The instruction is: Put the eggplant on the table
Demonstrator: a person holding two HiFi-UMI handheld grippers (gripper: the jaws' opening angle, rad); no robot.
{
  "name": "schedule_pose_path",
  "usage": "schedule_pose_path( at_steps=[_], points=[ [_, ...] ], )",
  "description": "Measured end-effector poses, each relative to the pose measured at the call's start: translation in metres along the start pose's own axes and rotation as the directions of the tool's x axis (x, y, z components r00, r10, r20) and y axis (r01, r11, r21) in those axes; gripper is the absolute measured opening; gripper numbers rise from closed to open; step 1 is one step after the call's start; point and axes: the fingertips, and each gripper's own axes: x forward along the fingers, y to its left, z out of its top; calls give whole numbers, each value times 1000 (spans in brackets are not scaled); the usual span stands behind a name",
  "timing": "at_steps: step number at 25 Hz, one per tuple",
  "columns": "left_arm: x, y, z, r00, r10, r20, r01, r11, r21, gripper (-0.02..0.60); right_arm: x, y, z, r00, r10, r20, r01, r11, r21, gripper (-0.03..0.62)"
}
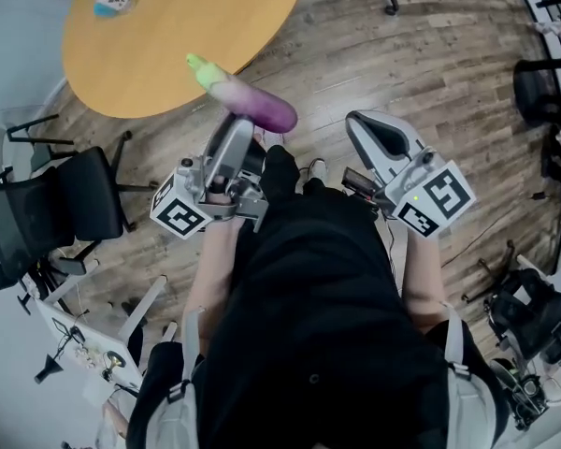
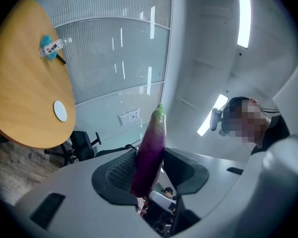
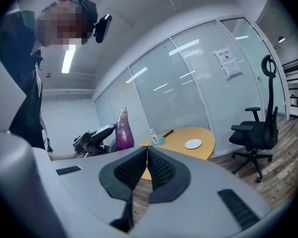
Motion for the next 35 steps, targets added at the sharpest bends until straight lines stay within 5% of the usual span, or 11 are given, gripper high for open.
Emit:
schedule_pose_path(
  at_steps=[11,23,35],
  points=[
    [15,55,79,999,-21,-46,21,1000,-14,184,94,-7,34,998,-55,26,56,998,-33,17],
    [38,103,99,995,-29,-94,21,995,-93,183,125,-46,35,986,-168,6,168,986,20,17],
    [111,136,104,999,45,-28,-46,997,-55,183,136,-134,73,996,-86,9,86,996,3,17]
  ],
)
